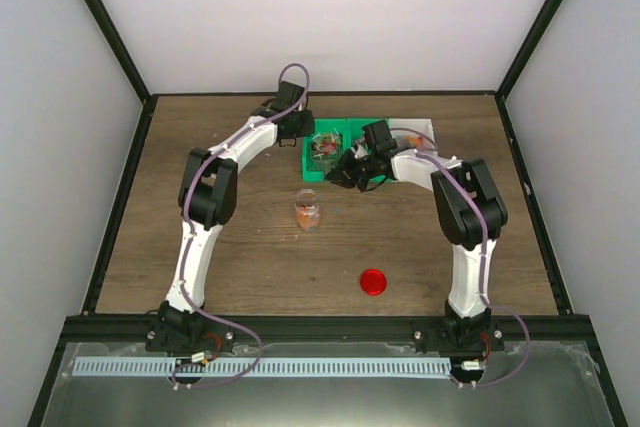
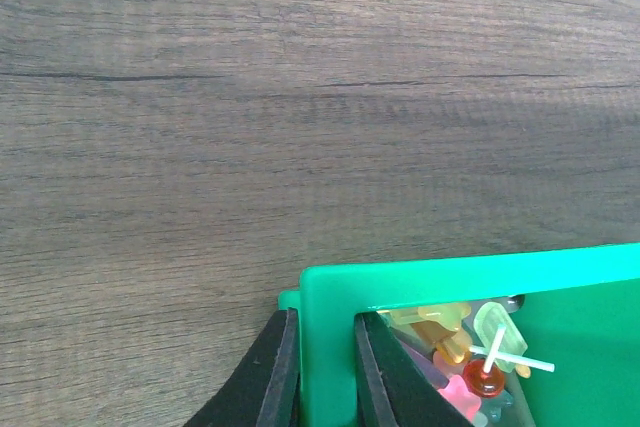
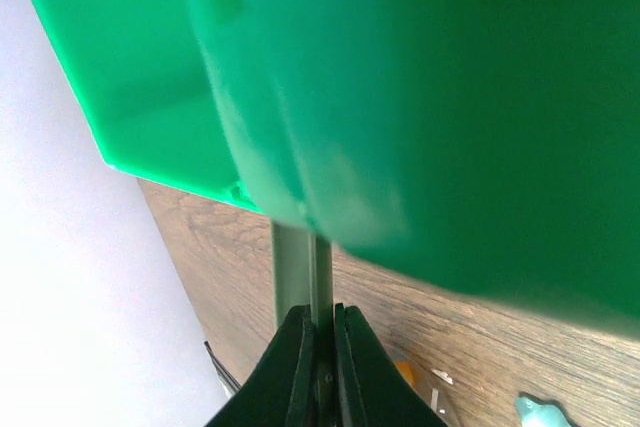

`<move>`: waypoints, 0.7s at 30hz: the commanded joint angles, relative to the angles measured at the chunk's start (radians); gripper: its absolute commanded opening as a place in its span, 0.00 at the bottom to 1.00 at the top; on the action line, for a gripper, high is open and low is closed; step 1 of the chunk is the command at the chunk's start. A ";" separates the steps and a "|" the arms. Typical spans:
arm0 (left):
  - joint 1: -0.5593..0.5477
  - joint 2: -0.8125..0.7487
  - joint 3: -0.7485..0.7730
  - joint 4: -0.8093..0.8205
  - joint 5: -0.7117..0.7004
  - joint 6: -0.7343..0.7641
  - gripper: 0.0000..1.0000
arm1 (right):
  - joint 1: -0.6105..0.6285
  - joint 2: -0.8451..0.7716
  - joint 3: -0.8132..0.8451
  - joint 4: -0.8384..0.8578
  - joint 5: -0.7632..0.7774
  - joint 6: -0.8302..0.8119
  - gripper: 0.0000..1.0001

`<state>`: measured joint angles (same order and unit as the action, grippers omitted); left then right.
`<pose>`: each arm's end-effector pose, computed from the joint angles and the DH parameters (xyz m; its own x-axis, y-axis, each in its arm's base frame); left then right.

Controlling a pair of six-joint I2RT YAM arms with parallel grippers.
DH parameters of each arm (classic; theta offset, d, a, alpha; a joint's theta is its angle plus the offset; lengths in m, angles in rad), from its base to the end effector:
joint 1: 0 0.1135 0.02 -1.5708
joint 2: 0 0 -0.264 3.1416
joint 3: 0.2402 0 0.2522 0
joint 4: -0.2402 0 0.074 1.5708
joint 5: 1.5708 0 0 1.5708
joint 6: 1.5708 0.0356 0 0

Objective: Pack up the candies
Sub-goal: Scoop the fake candies from the storage box.

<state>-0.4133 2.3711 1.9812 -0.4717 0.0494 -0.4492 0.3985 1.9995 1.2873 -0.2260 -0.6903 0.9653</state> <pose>0.4848 -0.2145 0.1766 -0.8130 -0.1170 -0.5703 0.0861 0.9447 -0.3166 0.3731 0.1817 0.1571 -0.9544 0.2861 0.0857 0.2434 0.5786 0.7784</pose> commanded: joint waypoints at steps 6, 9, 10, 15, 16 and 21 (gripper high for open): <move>-0.022 0.112 -0.103 -0.272 0.096 -0.025 0.11 | -0.020 -0.094 -0.130 0.146 0.097 0.087 0.15; -0.022 0.116 -0.101 -0.271 0.099 -0.025 0.11 | -0.021 -0.121 -0.163 0.198 0.093 0.095 0.26; -0.022 0.117 -0.101 -0.271 0.101 -0.026 0.11 | -0.021 -0.129 -0.171 0.214 0.094 0.097 0.31; -0.022 0.114 -0.104 -0.270 0.101 -0.026 0.11 | -0.021 -0.143 -0.200 0.287 0.085 0.131 0.45; -0.022 0.113 -0.105 -0.270 0.101 -0.026 0.11 | -0.021 -0.148 -0.217 0.321 0.081 0.151 0.48; -0.022 0.109 -0.107 -0.269 0.101 -0.026 0.11 | -0.021 -0.161 -0.267 0.430 0.073 0.235 0.55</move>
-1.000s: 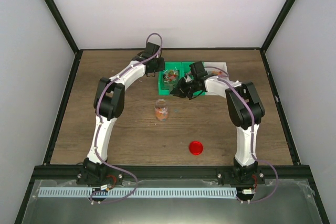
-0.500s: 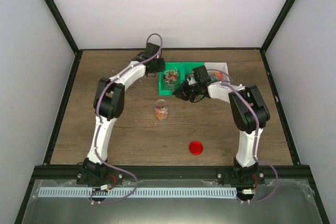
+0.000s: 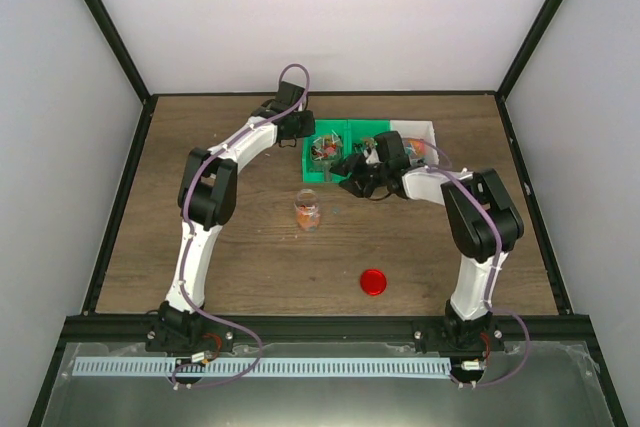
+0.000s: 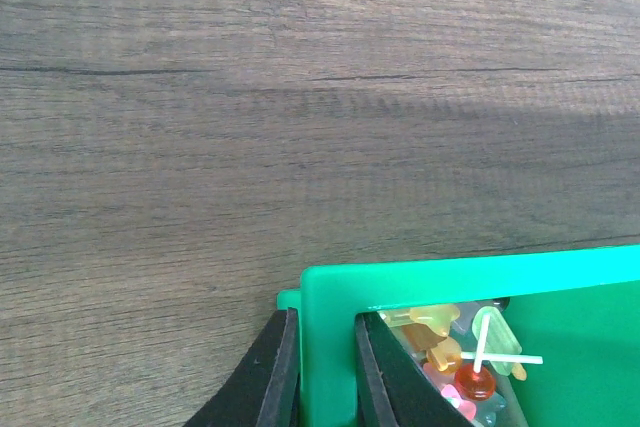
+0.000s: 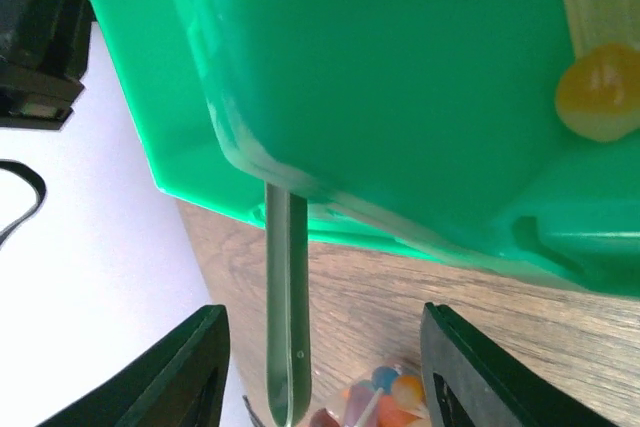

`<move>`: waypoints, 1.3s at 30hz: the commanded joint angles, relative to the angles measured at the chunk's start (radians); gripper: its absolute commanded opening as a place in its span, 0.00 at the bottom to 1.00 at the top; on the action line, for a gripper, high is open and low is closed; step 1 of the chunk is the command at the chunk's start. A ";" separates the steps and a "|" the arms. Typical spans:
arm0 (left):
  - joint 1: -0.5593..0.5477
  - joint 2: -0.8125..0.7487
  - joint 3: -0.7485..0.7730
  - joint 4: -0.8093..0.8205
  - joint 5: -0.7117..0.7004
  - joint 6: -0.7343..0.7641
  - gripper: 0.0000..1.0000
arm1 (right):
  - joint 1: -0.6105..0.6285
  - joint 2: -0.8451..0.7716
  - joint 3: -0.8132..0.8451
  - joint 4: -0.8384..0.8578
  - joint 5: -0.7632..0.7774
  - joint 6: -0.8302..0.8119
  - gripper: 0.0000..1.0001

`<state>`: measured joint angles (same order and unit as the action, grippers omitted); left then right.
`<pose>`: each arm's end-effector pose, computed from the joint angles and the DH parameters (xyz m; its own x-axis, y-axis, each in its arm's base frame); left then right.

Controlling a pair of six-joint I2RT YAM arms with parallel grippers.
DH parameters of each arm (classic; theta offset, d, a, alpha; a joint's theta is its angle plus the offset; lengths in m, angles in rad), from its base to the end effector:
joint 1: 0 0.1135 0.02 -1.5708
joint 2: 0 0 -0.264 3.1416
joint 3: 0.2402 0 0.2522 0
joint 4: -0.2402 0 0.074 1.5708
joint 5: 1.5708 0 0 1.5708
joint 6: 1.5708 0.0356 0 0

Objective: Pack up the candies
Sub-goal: Scoop the fake candies from the storage box.

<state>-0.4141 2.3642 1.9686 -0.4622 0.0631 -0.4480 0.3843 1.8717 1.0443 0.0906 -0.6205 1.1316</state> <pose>0.4834 -0.2149 0.1768 -0.8144 -0.1143 -0.5689 0.0960 0.9404 -0.3263 0.3487 0.1633 0.1567 -0.9023 0.4294 0.0387 0.2643 0.4801 0.8365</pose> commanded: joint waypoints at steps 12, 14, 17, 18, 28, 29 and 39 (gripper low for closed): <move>-0.020 0.116 -0.092 -0.279 0.084 -0.029 0.12 | 0.008 -0.051 -0.159 0.381 0.046 0.253 0.61; -0.019 0.116 -0.094 -0.279 0.083 -0.030 0.12 | 0.015 -0.042 -0.144 0.386 0.050 0.250 0.63; -0.020 0.118 -0.090 -0.278 0.083 -0.031 0.12 | 0.036 -0.024 -0.137 0.436 0.060 0.294 0.68; -0.020 0.119 -0.090 -0.278 0.083 -0.031 0.12 | 0.045 -0.017 -0.130 0.439 0.062 0.301 0.68; -0.012 0.112 -0.092 -0.277 0.092 -0.033 0.12 | 0.087 0.028 -0.081 0.393 0.111 0.339 0.67; -0.012 0.112 -0.091 -0.277 0.094 -0.034 0.12 | 0.090 0.032 -0.080 0.392 0.114 0.342 0.65; -0.011 0.108 -0.098 -0.274 0.103 -0.034 0.12 | 0.100 0.047 -0.078 0.396 0.118 0.351 0.39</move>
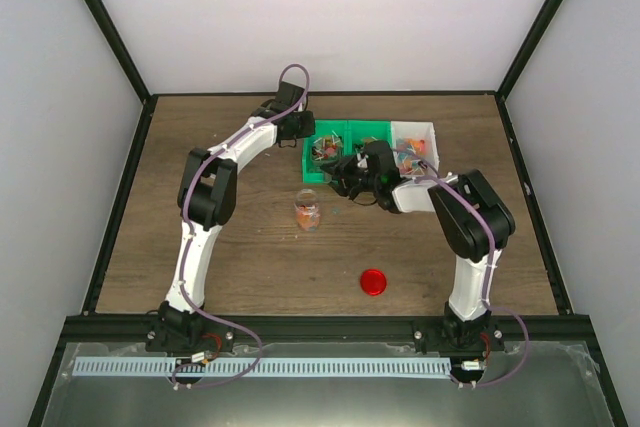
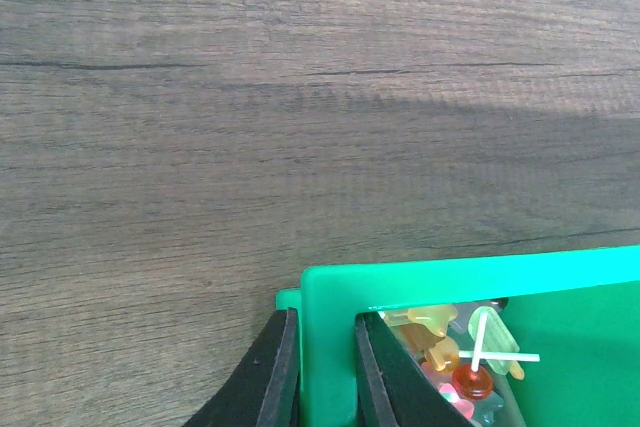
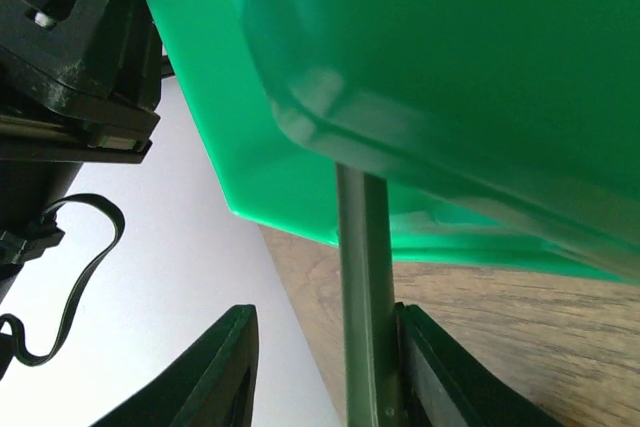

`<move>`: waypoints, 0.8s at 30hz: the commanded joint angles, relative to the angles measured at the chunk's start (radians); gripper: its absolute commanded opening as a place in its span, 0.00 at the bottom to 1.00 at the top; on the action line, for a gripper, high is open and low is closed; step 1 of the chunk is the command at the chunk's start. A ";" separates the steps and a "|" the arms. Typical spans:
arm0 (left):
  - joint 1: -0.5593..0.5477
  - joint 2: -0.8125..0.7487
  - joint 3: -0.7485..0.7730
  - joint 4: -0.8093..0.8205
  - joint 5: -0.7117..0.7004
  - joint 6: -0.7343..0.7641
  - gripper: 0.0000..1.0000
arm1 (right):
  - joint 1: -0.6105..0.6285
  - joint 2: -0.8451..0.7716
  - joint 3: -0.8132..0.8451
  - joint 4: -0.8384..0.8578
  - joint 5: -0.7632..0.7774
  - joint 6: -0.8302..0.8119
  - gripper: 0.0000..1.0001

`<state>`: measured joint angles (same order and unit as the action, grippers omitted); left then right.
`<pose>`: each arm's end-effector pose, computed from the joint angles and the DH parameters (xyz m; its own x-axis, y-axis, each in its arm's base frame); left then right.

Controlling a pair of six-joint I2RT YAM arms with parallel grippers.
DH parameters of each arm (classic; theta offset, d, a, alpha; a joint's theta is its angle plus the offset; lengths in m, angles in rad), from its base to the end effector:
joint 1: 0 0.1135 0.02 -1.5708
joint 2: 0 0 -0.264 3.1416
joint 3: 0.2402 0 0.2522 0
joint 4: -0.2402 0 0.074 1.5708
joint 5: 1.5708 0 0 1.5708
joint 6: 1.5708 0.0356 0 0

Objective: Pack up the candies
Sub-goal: Scoop the fake candies from the storage box.

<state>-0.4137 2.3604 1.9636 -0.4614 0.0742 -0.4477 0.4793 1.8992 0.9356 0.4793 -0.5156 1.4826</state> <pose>0.4825 -0.2147 0.1772 -0.8173 -0.1126 -0.5651 0.1015 0.9372 -0.3336 0.3354 0.1941 0.1476 -0.8217 0.5496 0.1507 0.3421 0.2641 0.9018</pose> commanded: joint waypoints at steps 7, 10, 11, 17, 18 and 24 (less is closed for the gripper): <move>-0.009 0.108 -0.102 -0.271 0.091 -0.032 0.12 | 0.005 0.045 0.033 0.035 0.002 0.009 0.26; -0.008 0.109 -0.107 -0.269 0.091 -0.032 0.12 | 0.006 0.052 0.034 0.038 -0.002 0.008 0.23; -0.007 0.108 -0.108 -0.269 0.091 -0.032 0.12 | 0.005 0.053 0.033 0.038 -0.003 0.009 0.20; -0.007 0.111 -0.110 -0.269 0.091 -0.032 0.12 | 0.004 0.054 0.029 0.039 -0.005 0.007 0.07; -0.007 0.111 -0.109 -0.269 0.091 -0.032 0.12 | 0.004 0.054 0.030 0.036 -0.005 0.007 0.04; -0.005 0.113 -0.109 -0.268 0.091 -0.032 0.12 | -0.002 0.047 0.031 0.024 -0.030 -0.003 0.01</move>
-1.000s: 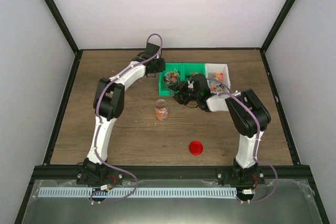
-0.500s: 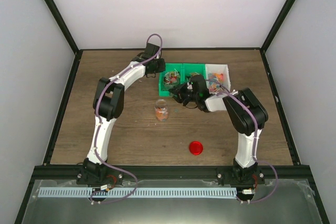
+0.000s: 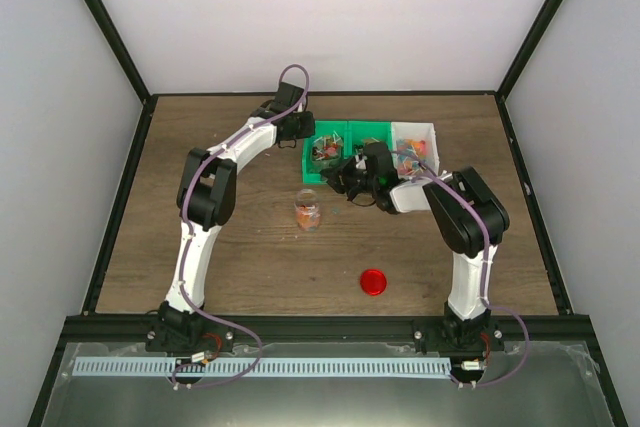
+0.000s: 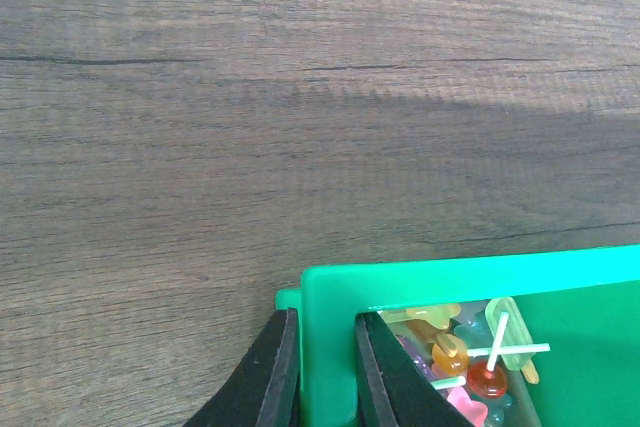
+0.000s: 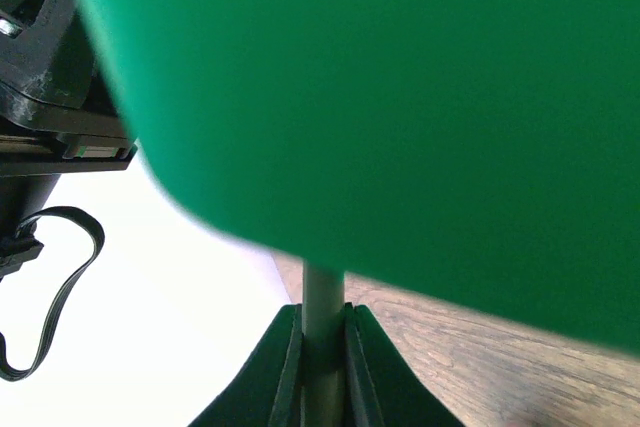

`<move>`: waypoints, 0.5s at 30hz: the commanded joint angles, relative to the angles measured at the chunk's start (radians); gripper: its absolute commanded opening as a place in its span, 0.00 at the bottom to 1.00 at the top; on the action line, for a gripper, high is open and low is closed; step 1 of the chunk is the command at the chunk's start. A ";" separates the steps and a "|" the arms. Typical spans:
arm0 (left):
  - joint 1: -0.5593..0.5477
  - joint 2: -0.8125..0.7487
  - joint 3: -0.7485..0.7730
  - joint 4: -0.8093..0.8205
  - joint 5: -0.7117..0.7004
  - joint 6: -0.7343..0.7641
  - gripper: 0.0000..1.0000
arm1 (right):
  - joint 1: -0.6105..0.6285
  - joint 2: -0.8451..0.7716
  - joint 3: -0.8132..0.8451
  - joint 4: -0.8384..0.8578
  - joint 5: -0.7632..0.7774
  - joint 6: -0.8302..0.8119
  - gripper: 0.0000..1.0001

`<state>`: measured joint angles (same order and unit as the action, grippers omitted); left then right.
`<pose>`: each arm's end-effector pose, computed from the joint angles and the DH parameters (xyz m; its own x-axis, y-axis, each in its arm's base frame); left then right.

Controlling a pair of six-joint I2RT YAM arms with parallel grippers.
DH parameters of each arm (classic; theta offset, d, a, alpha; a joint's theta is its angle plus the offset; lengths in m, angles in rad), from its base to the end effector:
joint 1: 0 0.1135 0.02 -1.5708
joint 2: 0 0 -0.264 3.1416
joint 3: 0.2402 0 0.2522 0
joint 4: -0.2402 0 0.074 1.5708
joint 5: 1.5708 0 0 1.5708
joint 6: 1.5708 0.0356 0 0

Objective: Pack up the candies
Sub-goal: Scoop the fake candies from the storage box.

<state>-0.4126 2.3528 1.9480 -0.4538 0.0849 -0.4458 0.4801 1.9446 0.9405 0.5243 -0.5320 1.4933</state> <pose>0.4810 -0.2138 0.1766 -0.8198 -0.1101 -0.5620 0.1073 0.9344 -0.3397 0.3388 0.1968 0.1365 -0.8264 0.5384 0.1648 0.3465 0.2556 0.9026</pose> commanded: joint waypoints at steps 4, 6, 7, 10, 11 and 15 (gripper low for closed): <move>-0.006 0.120 -0.092 -0.275 0.081 -0.034 0.12 | -0.004 -0.005 0.025 0.014 -0.049 -0.043 0.01; -0.006 0.121 -0.092 -0.276 0.082 -0.034 0.12 | -0.005 -0.009 0.018 0.050 -0.076 -0.060 0.01; -0.006 0.119 -0.092 -0.276 0.082 -0.034 0.12 | -0.006 -0.010 0.006 0.085 -0.087 -0.063 0.01; -0.006 0.117 -0.093 -0.276 0.082 -0.034 0.12 | -0.008 -0.021 -0.040 0.169 -0.105 -0.064 0.01; -0.006 0.117 -0.093 -0.276 0.081 -0.034 0.12 | -0.008 -0.028 -0.048 0.176 -0.105 -0.069 0.01; -0.006 0.113 -0.095 -0.276 0.078 -0.032 0.12 | -0.017 -0.044 -0.079 0.221 -0.121 -0.073 0.01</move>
<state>-0.4114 2.3524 1.9472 -0.4530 0.0879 -0.4458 0.4671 1.9438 0.8822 0.6319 -0.5983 1.4525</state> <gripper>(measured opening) 0.125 0.107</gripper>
